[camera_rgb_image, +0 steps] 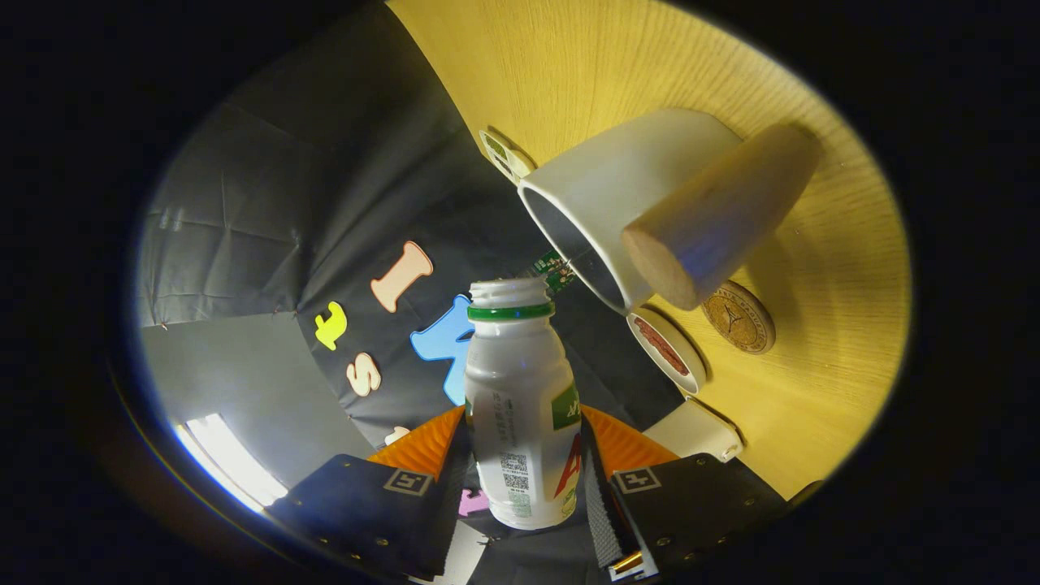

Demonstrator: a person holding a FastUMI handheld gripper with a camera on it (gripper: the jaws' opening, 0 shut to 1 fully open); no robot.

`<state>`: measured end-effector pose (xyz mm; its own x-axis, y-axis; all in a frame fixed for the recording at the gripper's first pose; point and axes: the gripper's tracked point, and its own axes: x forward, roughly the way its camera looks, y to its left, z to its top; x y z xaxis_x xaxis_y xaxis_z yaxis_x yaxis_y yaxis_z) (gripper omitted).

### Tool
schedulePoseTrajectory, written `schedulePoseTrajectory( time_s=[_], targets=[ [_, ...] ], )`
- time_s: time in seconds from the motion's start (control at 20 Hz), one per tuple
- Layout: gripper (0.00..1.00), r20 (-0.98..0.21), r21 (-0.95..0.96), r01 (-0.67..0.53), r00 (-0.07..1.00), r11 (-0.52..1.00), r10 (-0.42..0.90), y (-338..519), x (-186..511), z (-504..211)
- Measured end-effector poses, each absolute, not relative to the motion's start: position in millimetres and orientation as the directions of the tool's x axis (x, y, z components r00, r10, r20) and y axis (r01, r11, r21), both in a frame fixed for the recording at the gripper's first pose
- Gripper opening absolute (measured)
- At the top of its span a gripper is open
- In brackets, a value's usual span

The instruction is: Take the bottle from table, then pour the juice into the cup, finally place the bottle on the coaster

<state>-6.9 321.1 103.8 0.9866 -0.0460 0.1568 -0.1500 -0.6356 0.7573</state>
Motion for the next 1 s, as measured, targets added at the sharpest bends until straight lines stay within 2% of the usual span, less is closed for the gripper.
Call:
schedulePoseTrajectory(
  time_s=[1.0],
  targets=[
    [0.66, 0.144, 0.714, -0.152, 0.987, -0.683, -0.07, 318.2, -10.1, 105.5]
  ],
)
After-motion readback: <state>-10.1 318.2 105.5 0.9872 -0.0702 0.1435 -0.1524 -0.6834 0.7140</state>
